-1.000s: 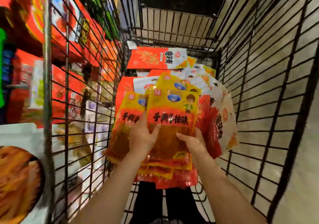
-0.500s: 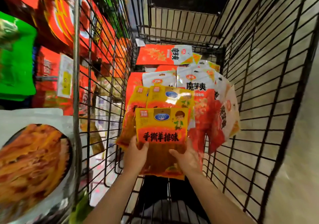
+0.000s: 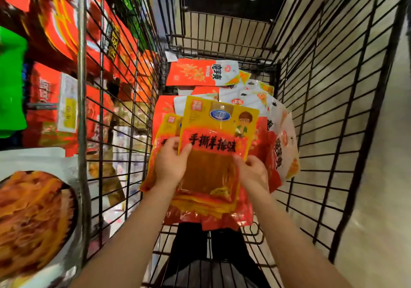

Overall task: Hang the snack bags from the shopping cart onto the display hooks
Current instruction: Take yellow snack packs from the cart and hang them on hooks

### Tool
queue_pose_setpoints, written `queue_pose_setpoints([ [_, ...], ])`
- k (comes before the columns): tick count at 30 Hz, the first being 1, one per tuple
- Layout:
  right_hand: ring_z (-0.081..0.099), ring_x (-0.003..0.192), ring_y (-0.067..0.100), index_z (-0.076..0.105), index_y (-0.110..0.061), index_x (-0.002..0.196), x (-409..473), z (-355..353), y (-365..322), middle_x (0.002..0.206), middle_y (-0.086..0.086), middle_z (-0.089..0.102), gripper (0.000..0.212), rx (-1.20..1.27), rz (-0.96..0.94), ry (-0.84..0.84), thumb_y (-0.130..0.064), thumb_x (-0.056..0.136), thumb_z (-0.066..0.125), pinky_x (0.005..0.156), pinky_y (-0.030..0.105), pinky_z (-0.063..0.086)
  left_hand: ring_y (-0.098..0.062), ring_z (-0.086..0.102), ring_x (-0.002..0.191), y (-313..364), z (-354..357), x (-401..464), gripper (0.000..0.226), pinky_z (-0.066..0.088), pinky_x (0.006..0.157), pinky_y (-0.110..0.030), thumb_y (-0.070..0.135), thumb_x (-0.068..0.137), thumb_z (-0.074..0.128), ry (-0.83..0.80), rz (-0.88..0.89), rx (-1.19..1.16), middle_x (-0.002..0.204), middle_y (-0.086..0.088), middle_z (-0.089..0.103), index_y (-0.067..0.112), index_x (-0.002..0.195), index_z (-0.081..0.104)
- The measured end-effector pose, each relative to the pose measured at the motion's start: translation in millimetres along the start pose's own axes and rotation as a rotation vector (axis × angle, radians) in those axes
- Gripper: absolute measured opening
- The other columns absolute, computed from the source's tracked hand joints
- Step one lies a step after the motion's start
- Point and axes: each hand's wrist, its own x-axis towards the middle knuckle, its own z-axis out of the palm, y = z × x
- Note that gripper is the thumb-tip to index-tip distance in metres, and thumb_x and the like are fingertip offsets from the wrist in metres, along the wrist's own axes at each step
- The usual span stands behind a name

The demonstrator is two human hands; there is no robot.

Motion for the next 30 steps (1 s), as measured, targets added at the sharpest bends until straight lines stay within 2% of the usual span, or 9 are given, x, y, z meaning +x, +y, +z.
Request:
queue_pose_setpoints([
  [5,0.060,0.100,0.027,0.057,-0.013,0.120,26.6,12.3,-3.0,0.110,0.004,0.063,0.031,-0.075,0.020,-0.162,-0.026,0.092,0.060,0.083,0.033,0.046,-0.034,0.028,0.139,-31.4,19.1,28.7,0.098,0.027,0.112,-0.050,0.066,0.067,0.071,-0.027,-0.207,0.284,0.152,-0.015,0.029,0.022,0.146,0.033],
  [10,0.057,0.109,0.029,0.042,-0.023,0.131,28.3,20.5,22.2,0.126,0.006,0.057,0.052,0.172,0.177,-0.191,-0.035,0.087,0.067,0.094,0.047,0.049,-0.031,0.026,0.143,-42.1,8.3,30.4,0.136,0.029,0.112,-0.054,0.084,0.041,0.062,-0.096,-0.295,0.193,0.158,-0.012,0.021,0.026,0.152,0.010],
  [15,0.058,0.118,0.025,0.047,-0.033,0.133,27.9,27.5,44.5,0.130,-0.002,0.061,0.097,0.368,0.236,-0.306,-0.050,0.048,0.092,0.102,0.050,0.044,-0.031,0.047,0.128,-24.8,17.9,-2.9,0.107,0.042,0.098,-0.043,0.069,0.070,0.066,0.018,-0.081,0.428,0.143,-0.012,0.047,0.020,0.152,0.019],
  [18,0.068,0.099,0.032,0.058,-0.021,0.123,29.6,18.8,59.4,0.109,0.009,0.071,0.077,0.413,0.271,-0.319,-0.023,0.053,0.091,0.087,0.055,0.054,-0.033,0.056,0.118,-13.3,37.3,-29.4,0.090,0.045,0.093,-0.040,0.051,0.081,0.067,-0.037,-0.011,0.442,0.132,-0.011,0.058,0.022,0.152,0.020],
  [21,0.070,0.087,0.031,0.063,-0.011,0.116,20.2,0.6,63.2,0.098,0.013,0.073,0.055,0.343,0.248,-0.269,-0.011,0.066,0.085,0.080,0.049,0.057,-0.029,0.044,0.131,-24.8,49.1,-43.3,0.085,0.039,0.105,-0.039,0.050,0.082,0.067,-0.167,-0.028,0.346,0.147,-0.008,0.044,0.020,0.150,0.026],
  [24,0.069,0.073,0.029,0.063,-0.004,0.112,15.8,-5.0,64.6,0.090,0.016,0.072,0.046,0.312,0.226,-0.245,-0.004,0.070,0.081,0.063,0.035,0.055,-0.030,0.028,0.136,-41.0,43.4,-46.9,0.088,0.028,0.109,-0.039,0.055,0.079,0.068,-0.119,-0.012,0.346,0.151,-0.011,0.029,0.018,0.149,0.030],
  [26,0.070,0.075,0.032,0.061,-0.001,0.114,16.4,-1.1,66.2,0.094,0.020,0.071,0.063,0.320,0.250,-0.255,-0.016,0.058,0.088,0.058,0.033,0.055,-0.031,0.019,0.140,-49.6,35.3,-42.9,0.095,0.021,0.113,-0.040,0.059,0.074,0.069,-0.079,-0.071,0.300,0.153,-0.014,0.023,0.018,0.149,0.028],
  [28,0.069,0.085,0.038,0.058,-0.001,0.118,33.9,8.2,87.7,0.101,0.024,0.069,0.098,0.353,0.264,-0.264,-0.034,0.032,0.093,0.067,0.041,0.058,-0.031,0.012,0.145,-55.8,27.6,-35.1,0.099,0.016,0.118,-0.045,0.065,0.074,0.065,-0.101,-0.155,0.247,0.157,-0.015,0.015,0.021,0.152,0.021],
  [30,0.067,0.094,0.040,0.058,-0.006,0.120,44.9,14.9,105.4,0.106,0.023,0.068,0.104,0.420,0.267,-0.265,-0.036,0.026,0.093,0.079,0.052,0.057,-0.031,0.011,0.147,-58.1,22.8,-28.6,0.096,0.014,0.119,-0.046,0.069,0.078,0.054,-0.152,-0.201,0.234,0.159,-0.015,0.012,0.022,0.153,0.015],
])
